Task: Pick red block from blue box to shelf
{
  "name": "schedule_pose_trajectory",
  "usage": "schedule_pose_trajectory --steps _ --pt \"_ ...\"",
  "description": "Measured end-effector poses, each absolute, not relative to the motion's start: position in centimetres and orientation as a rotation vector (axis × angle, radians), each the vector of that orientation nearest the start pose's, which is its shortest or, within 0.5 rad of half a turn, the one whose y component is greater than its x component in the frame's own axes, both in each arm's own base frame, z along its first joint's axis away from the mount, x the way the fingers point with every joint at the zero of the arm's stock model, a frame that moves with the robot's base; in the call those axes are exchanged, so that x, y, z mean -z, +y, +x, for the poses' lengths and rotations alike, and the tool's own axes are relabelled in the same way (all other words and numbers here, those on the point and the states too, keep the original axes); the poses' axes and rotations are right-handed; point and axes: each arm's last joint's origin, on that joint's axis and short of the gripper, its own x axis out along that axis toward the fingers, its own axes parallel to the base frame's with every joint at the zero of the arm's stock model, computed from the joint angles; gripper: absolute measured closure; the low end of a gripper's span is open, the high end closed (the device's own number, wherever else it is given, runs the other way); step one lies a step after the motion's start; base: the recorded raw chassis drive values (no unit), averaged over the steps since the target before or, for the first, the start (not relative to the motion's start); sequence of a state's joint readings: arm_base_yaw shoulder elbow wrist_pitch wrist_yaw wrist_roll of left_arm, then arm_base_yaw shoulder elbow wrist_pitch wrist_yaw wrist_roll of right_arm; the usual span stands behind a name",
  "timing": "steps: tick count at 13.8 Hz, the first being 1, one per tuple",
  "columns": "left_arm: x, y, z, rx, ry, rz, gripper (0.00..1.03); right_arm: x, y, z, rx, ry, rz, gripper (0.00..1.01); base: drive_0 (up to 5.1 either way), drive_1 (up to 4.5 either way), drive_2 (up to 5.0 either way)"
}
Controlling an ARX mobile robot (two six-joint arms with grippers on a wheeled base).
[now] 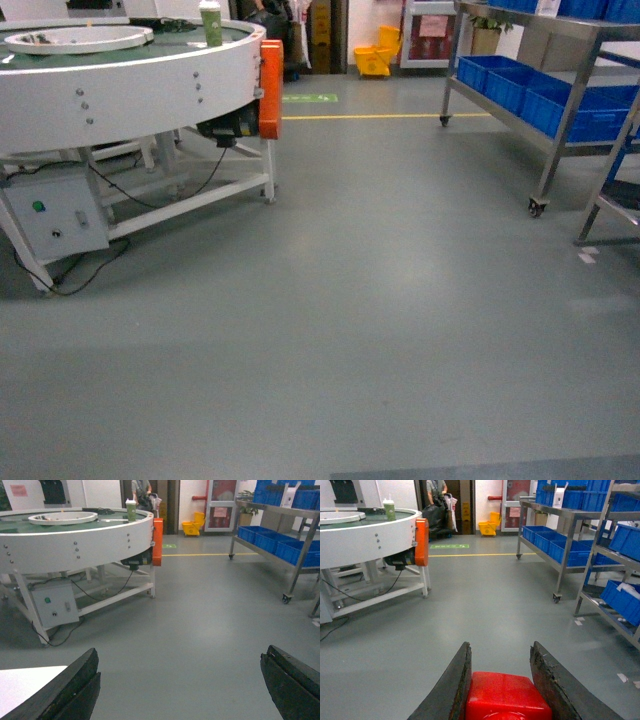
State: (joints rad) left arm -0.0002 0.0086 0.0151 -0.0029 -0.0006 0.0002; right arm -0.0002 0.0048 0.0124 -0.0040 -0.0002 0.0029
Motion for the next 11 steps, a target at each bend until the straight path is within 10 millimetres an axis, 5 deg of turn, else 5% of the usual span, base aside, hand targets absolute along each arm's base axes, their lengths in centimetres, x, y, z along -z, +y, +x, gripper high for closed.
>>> schedule_pose_trajectory --steps 11 --pt "-16.76 0.0 9.73 0.001 -0.002 0.001 0.05 -16.71 0.0 9.72 0.0 -0.004 0.003 0.73 0.3 4.44 -3.9"
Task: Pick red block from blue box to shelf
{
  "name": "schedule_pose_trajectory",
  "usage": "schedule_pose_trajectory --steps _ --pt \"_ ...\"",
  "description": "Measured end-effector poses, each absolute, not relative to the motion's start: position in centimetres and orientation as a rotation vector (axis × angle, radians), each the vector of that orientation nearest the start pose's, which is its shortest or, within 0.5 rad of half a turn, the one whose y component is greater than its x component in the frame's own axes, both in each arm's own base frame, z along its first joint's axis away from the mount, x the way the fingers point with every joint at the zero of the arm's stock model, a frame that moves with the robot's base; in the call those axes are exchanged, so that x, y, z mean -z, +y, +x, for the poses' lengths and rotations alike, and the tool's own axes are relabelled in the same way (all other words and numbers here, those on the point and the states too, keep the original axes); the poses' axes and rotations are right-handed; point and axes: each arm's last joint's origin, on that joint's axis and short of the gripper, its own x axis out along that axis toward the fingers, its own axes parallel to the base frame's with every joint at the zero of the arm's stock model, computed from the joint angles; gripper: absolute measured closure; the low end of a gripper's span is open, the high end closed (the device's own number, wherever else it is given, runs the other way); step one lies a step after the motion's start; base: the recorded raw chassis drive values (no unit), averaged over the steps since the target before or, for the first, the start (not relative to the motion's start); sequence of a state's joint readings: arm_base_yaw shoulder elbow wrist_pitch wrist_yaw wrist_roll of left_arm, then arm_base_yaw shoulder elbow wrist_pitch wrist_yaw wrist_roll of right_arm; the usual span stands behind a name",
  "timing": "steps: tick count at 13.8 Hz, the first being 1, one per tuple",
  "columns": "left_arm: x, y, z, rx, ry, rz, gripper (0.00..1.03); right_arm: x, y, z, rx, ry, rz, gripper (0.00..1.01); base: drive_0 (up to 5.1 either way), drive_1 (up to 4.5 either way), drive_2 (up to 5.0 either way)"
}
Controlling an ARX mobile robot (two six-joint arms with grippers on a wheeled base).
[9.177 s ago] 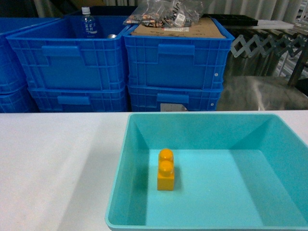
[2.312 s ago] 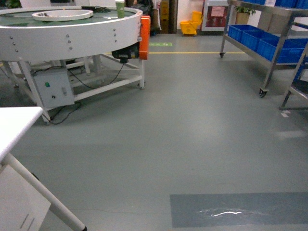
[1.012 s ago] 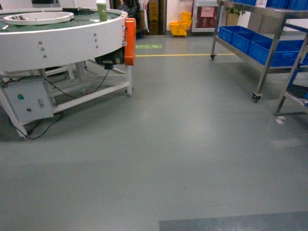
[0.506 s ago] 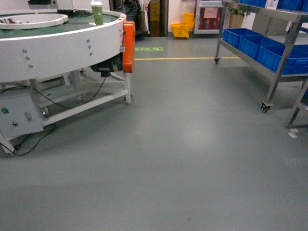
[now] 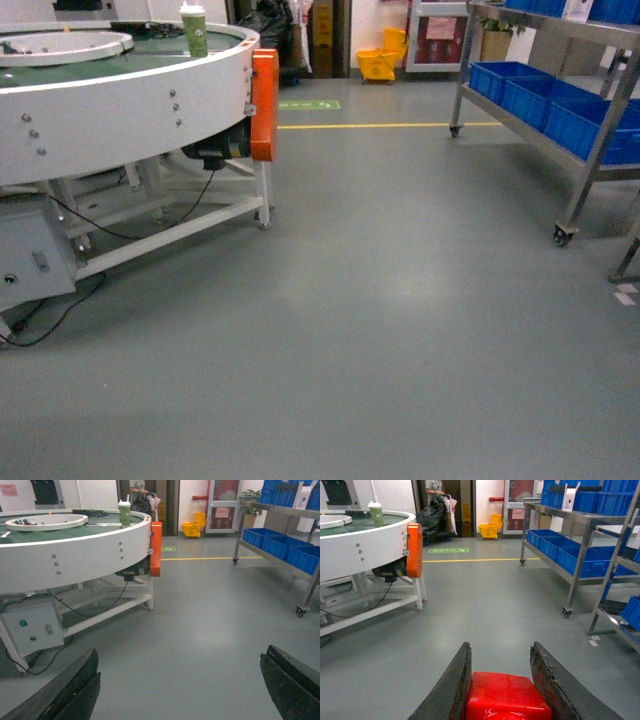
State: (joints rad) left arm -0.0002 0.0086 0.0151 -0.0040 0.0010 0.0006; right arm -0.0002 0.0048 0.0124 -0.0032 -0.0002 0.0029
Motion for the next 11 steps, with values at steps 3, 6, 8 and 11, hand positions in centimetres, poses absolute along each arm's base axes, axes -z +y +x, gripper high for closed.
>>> schedule_pose_trajectory --steps 3,6,8,11 --pt "-16.76 0.0 9.73 0.0 -0.002 0.0 0.05 -16.69 0.0 9.72 0.0 -0.003 0.003 0.73 1.7 5.91 -2.5" --pt "-16.76 0.02 9.73 -0.003 -0.003 0.0 0.05 -16.66 0.0 9.72 0.0 0.0 0.003 0.73 0.5 4.68 -3.7" --pt "-16.76 0.01 9.73 -0.001 -0.003 0.0 0.05 -16.69 0.0 9.72 0.0 -0.003 0.003 0.73 -0.2 4.01 -4.4" --pt "-16.77 0.01 9.73 -0.001 -0.003 0.0 0.05 -16.71 0.0 9.72 0.0 -0.005 0.003 0.73 0.0 4.26 -4.2"
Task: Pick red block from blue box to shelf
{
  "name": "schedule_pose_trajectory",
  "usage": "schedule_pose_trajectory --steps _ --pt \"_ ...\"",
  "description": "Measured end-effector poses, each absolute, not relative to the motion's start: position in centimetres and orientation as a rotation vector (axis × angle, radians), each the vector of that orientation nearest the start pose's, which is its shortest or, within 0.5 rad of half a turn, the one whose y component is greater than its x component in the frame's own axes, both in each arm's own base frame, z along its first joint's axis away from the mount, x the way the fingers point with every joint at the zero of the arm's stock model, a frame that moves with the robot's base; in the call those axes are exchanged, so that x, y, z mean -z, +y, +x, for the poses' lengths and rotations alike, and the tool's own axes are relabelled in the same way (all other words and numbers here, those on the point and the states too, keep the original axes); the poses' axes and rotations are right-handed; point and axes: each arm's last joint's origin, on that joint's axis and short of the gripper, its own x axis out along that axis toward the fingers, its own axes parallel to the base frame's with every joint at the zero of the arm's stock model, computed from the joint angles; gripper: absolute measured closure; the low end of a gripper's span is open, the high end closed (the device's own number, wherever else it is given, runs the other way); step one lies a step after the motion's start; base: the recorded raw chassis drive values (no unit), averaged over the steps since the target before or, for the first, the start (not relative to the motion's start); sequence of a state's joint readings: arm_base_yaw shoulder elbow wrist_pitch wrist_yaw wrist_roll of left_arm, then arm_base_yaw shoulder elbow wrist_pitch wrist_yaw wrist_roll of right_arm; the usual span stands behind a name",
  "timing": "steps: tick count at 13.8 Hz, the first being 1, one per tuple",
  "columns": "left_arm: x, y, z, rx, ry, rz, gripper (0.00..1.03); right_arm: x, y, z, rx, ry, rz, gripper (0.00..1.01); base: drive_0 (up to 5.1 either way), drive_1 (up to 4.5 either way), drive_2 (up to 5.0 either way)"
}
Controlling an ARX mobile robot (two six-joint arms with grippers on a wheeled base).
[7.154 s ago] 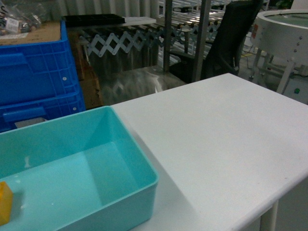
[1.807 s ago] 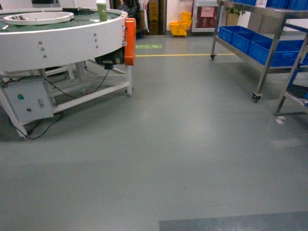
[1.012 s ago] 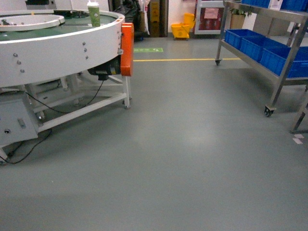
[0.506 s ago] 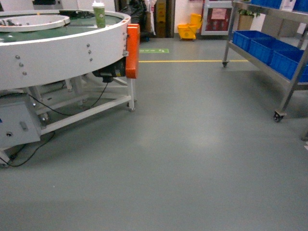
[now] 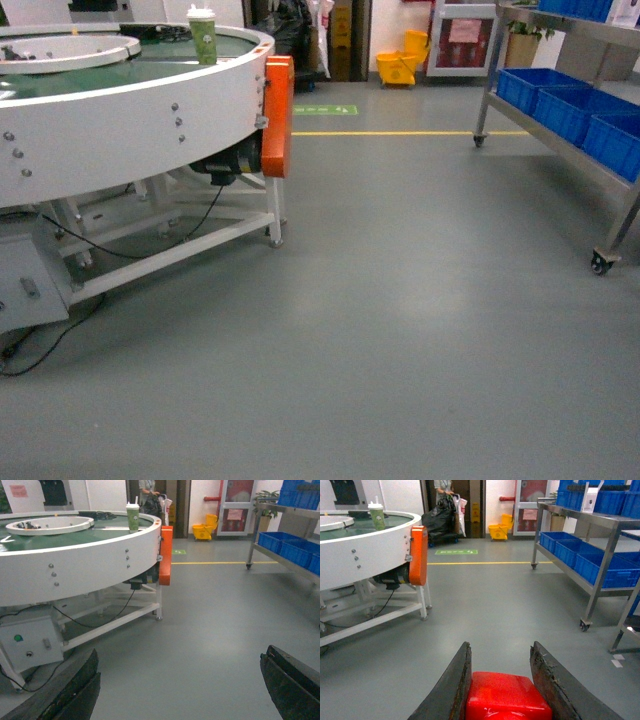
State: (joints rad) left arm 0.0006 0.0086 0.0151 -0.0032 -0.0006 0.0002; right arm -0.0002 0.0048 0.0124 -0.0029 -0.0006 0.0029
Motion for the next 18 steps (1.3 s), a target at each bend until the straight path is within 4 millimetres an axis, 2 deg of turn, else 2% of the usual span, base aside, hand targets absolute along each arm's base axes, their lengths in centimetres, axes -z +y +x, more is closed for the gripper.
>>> schedule_pose_trajectory --steps 18 --pt "-16.77 0.01 9.73 -0.002 -0.003 0.0 0.05 -16.69 0.0 9.72 0.0 -0.003 0.003 0.73 -0.1 4.2 -4.5"
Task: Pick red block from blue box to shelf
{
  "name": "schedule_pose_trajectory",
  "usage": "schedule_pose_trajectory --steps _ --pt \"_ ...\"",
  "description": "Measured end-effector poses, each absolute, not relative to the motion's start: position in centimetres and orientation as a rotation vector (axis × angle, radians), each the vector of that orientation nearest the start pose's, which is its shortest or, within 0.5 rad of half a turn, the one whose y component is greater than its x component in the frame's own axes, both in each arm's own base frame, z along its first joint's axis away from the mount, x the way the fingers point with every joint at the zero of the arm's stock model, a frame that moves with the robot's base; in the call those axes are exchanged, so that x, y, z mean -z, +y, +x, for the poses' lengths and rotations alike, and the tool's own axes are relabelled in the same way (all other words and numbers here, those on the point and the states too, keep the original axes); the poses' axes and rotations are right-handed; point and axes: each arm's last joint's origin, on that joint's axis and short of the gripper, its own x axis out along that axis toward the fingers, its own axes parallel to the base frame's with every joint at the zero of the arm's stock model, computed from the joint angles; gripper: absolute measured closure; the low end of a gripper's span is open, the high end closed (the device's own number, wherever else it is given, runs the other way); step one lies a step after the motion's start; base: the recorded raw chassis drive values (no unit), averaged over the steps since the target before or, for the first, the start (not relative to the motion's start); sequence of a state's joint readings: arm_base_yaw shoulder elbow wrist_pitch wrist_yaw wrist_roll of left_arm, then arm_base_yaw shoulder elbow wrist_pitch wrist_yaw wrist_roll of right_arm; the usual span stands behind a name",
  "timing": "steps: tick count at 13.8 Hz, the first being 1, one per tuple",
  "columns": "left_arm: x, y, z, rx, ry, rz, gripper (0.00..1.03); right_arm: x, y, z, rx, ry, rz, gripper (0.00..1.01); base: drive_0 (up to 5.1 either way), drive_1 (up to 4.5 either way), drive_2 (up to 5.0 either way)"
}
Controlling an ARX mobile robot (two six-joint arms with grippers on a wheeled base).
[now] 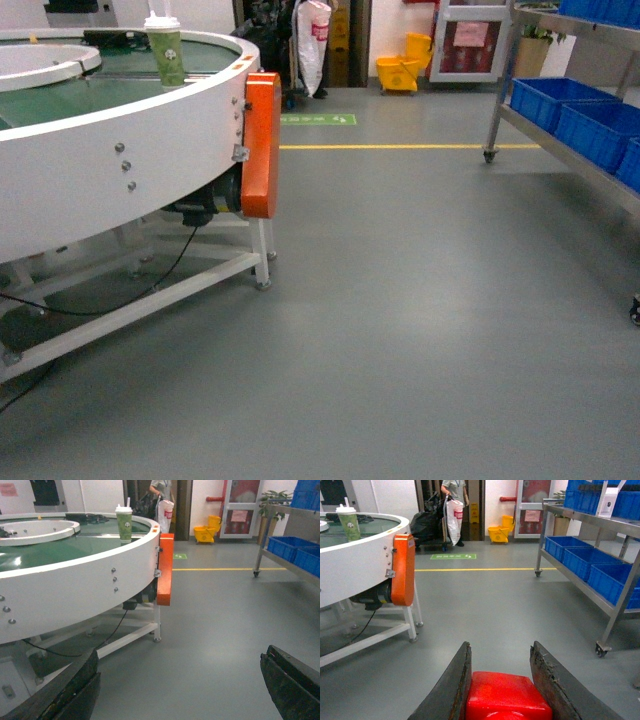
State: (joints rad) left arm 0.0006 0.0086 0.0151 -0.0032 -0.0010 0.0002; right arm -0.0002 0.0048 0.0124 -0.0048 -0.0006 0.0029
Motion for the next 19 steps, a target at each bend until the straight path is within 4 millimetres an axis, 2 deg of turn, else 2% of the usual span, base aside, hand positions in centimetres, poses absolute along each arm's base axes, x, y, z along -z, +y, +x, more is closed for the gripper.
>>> schedule_pose_trajectory --steps 14,19 --pt "-16.78 0.01 9.73 -0.002 -0.004 0.0 0.05 -16.72 0.0 9.72 0.0 -0.006 0.003 0.73 0.1 4.4 -4.2" --pt "-16.76 0.01 9.73 -0.001 -0.002 0.001 0.05 -16.7 0.0 9.72 0.0 -0.004 0.003 0.73 -1.3 -1.27 -1.3"
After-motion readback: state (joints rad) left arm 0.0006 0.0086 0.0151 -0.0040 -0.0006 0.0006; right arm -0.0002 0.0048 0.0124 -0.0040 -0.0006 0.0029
